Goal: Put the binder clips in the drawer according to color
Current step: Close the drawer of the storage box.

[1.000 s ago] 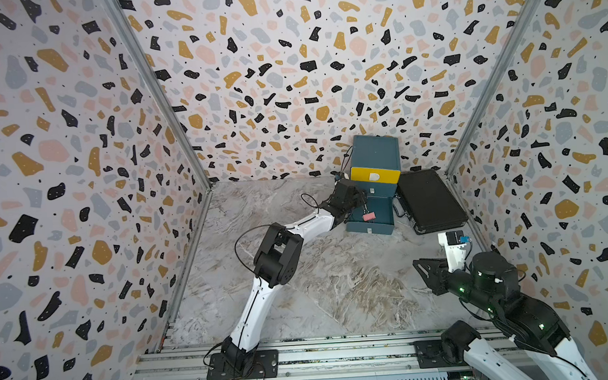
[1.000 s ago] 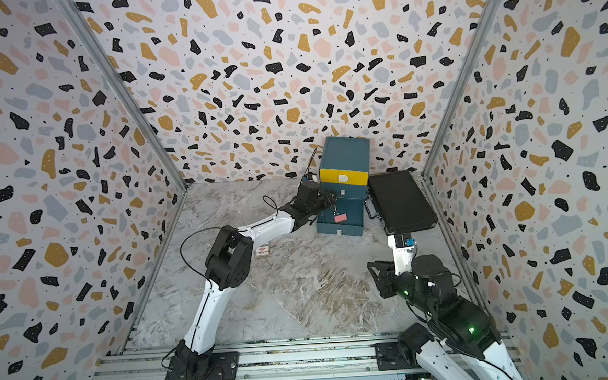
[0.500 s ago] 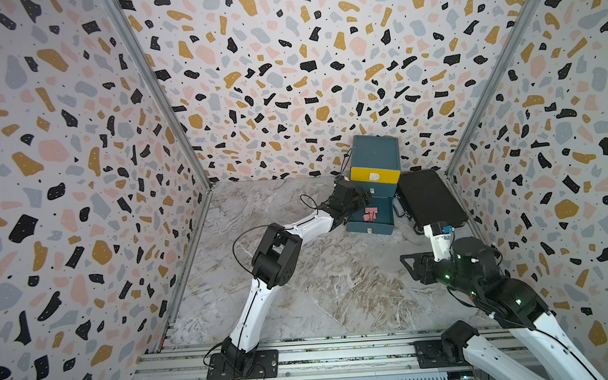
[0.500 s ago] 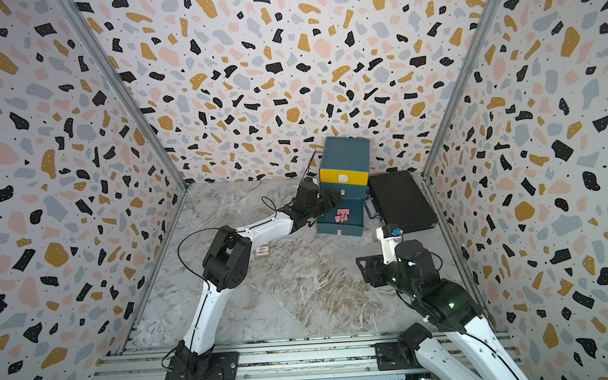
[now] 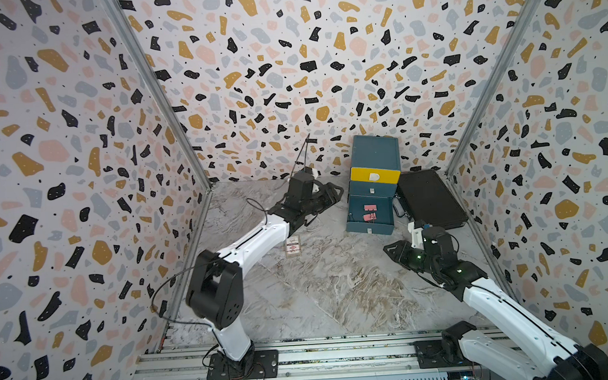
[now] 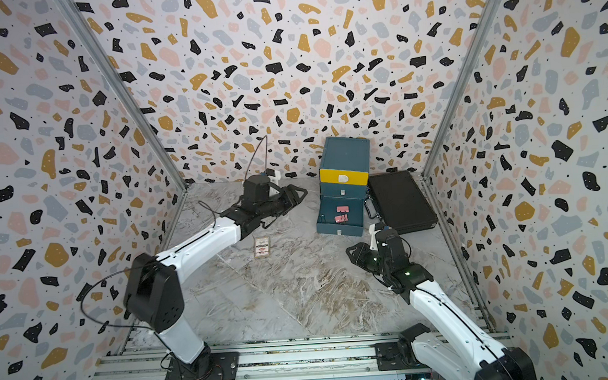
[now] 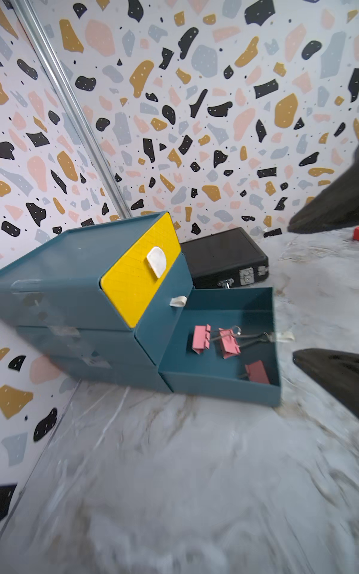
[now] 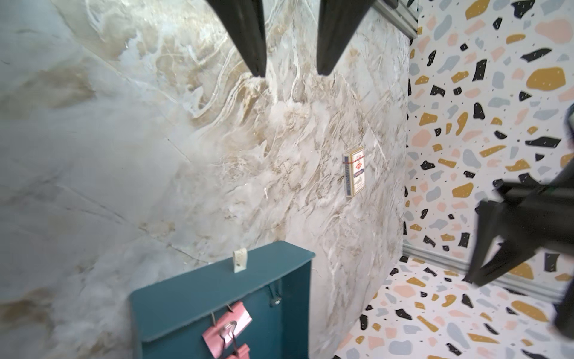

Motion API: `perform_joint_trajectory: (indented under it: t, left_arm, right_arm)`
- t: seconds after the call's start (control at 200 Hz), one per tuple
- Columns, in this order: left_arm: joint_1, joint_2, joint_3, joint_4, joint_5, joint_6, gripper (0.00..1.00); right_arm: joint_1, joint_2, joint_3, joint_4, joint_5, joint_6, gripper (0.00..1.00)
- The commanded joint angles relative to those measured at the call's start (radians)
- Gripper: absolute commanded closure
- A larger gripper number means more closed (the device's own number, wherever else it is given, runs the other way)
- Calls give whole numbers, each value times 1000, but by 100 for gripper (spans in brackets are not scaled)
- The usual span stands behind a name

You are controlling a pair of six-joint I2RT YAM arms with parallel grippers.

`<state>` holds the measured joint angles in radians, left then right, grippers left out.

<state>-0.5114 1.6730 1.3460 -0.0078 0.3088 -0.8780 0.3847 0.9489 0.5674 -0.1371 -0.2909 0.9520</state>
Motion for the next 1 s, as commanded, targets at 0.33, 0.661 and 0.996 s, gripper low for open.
perform_joint_trajectory:
  t: [0.33, 0.661, 0.996]
  left_arm:
    - [77, -587, -345, -663, 76, 484, 35]
    - [79, -986, -463, -782, -6, 607, 32]
    - [79, -1075, -529, -724, -12, 625, 33]
  right_arm:
    - [-1, 375, -45, 570, 161, 154, 63]
    - [0, 662, 6, 806, 207, 206, 60]
    - [0, 782, 72, 897, 234, 225, 61]
